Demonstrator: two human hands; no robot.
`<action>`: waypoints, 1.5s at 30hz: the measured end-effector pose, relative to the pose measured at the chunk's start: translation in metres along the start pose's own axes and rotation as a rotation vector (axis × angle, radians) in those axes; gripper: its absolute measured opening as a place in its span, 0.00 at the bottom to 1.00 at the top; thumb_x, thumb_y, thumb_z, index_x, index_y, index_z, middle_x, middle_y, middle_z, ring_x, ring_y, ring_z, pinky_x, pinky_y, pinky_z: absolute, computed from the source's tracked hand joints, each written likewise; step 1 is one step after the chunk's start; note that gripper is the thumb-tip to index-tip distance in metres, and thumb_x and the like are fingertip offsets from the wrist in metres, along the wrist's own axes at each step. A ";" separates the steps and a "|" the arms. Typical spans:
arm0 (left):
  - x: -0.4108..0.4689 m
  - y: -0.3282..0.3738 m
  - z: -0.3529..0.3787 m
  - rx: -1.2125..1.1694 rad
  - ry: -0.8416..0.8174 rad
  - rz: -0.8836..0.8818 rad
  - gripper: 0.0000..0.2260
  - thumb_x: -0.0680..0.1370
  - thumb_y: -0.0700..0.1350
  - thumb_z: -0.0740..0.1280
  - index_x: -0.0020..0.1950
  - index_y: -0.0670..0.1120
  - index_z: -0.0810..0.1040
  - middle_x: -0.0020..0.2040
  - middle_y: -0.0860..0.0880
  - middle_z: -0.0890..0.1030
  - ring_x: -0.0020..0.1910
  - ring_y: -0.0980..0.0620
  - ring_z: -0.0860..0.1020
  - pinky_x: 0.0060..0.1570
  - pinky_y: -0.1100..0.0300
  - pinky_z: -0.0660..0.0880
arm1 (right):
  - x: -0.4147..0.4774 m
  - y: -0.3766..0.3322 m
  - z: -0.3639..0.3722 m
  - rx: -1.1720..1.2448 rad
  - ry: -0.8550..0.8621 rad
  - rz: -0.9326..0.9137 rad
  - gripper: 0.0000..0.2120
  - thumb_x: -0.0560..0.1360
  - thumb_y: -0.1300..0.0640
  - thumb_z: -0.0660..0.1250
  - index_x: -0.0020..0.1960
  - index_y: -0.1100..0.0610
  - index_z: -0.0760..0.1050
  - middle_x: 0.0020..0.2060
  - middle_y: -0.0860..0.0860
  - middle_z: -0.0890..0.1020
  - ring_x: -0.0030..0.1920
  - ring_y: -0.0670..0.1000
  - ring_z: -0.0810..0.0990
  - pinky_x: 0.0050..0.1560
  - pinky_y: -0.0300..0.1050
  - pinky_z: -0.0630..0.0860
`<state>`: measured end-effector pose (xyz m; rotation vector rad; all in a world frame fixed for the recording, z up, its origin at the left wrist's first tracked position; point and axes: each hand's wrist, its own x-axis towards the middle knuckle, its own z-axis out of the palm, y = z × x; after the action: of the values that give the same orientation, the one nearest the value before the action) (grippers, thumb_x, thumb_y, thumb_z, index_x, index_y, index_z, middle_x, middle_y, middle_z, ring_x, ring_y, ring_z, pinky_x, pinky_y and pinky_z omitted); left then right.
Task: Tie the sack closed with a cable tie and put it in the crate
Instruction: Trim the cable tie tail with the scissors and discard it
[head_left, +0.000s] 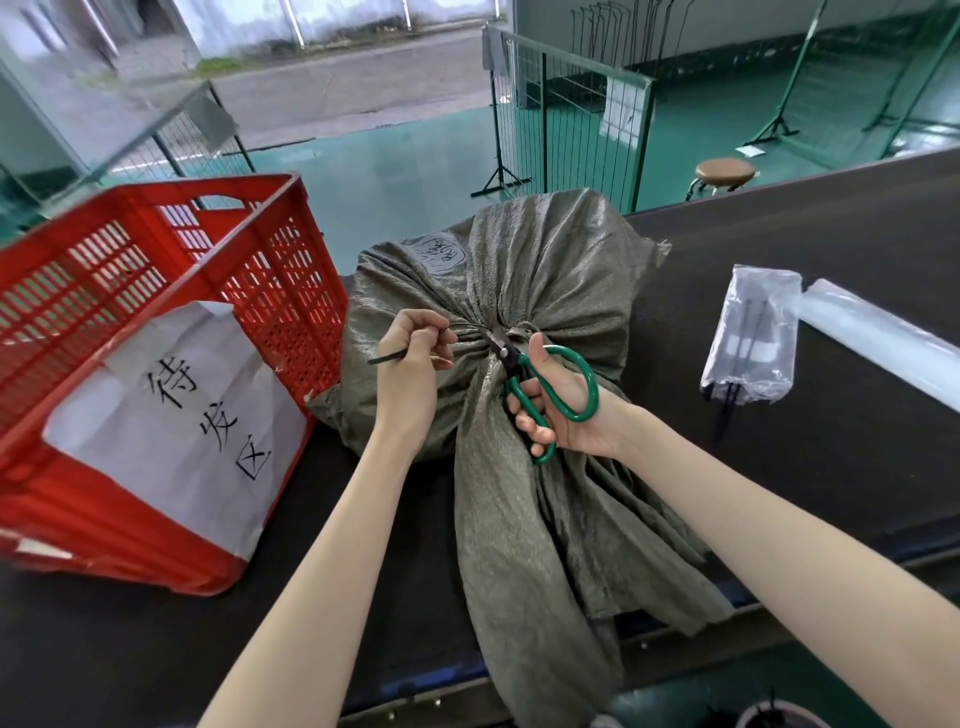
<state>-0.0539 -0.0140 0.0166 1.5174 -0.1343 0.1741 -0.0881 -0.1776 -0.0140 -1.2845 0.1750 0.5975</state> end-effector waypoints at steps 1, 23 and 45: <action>-0.001 0.000 0.000 -0.003 0.004 0.001 0.14 0.78 0.31 0.54 0.40 0.46 0.73 0.36 0.50 0.76 0.33 0.58 0.73 0.34 0.67 0.71 | 0.000 0.001 -0.001 -0.011 0.003 -0.006 0.35 0.67 0.26 0.50 0.37 0.59 0.71 0.25 0.52 0.73 0.18 0.46 0.69 0.25 0.39 0.75; -0.005 0.009 0.005 -0.092 0.086 0.041 0.13 0.77 0.30 0.54 0.39 0.44 0.72 0.35 0.48 0.74 0.30 0.57 0.70 0.32 0.66 0.68 | 0.003 0.016 -0.007 -0.005 0.156 -0.211 0.27 0.64 0.31 0.61 0.31 0.57 0.69 0.16 0.49 0.69 0.13 0.46 0.63 0.19 0.34 0.64; -0.047 -0.026 0.059 0.155 -0.279 0.072 0.11 0.76 0.39 0.59 0.43 0.54 0.76 0.38 0.54 0.79 0.36 0.57 0.73 0.43 0.58 0.71 | -0.026 0.052 -0.150 -0.448 0.908 -0.243 0.06 0.71 0.59 0.72 0.40 0.60 0.78 0.31 0.58 0.78 0.31 0.55 0.78 0.33 0.48 0.78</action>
<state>-0.0936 -0.0750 -0.0149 1.6872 -0.4068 0.0292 -0.1062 -0.3180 -0.0903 -1.9153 0.6466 -0.2118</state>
